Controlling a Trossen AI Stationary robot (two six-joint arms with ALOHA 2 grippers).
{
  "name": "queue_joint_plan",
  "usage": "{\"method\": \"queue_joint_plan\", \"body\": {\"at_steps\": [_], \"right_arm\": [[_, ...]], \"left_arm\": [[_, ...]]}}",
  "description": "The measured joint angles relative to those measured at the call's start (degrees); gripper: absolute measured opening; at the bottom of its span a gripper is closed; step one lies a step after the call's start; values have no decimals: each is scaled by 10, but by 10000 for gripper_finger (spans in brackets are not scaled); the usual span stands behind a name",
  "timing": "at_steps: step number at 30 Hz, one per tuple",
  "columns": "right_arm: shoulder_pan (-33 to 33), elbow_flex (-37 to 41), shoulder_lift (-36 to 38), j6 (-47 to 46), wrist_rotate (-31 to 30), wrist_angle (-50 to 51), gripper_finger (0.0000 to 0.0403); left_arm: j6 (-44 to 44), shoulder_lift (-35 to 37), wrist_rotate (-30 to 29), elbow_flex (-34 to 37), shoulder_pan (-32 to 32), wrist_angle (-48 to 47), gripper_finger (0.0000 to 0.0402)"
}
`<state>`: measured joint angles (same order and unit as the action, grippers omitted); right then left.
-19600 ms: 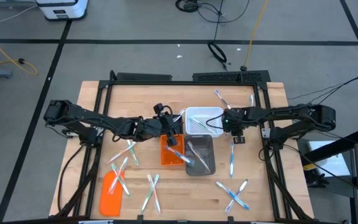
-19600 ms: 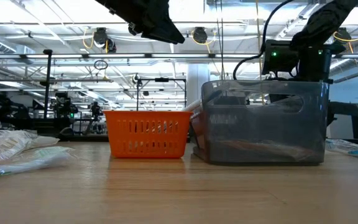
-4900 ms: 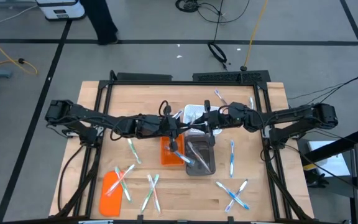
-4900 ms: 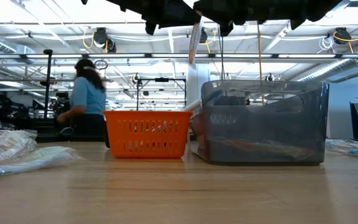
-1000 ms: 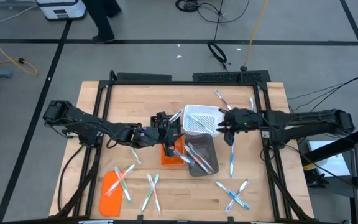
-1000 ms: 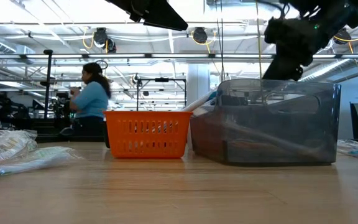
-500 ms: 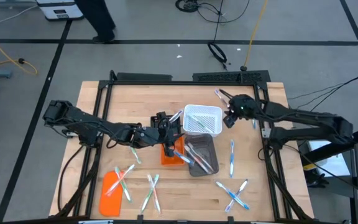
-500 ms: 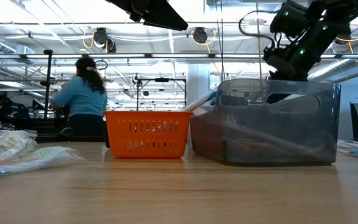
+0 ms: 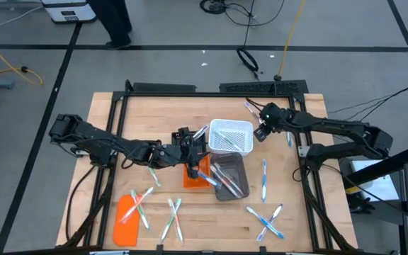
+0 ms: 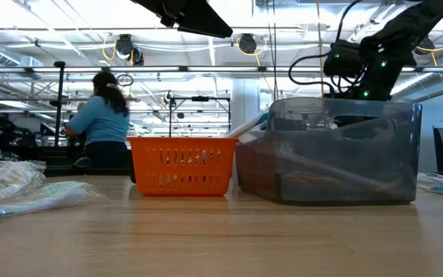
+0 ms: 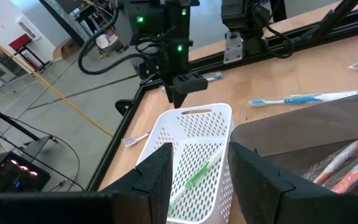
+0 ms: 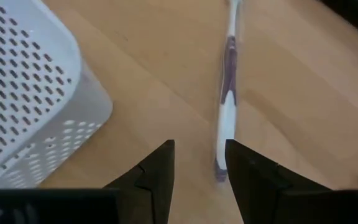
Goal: Pick & Place Toothbrushes
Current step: Put the violet toothbrush into the black bin
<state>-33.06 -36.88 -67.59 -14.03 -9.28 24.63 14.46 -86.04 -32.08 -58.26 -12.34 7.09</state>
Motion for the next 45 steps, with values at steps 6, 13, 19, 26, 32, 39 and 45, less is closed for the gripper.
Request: {"method": "queue_joint_plan", "body": {"at_steps": [6,13,19,26,32,39,45], "right_arm": [[-26,0,-36,19,4,-17,137],[-53,0,-73,30,5,-38,137],[-60,0,-108,35,5,-42,137],[-60,0,-139,45,6,-64,136],[-60,-1,-151,45,6,-65,93],[-61,-1,-152,51,-4,-70,15],[-64,1,-135,49,-10,-61,12]], "left_arm": [[-1,0,0,0,0,0,157],[-1,0,0,0,0,0,157],[-1,0,0,0,0,0,157],[-1,0,0,0,0,0,157],[-2,0,0,0,0,0,157],[-4,0,0,0,0,0,157],[-4,0,0,0,0,0,157]]}}
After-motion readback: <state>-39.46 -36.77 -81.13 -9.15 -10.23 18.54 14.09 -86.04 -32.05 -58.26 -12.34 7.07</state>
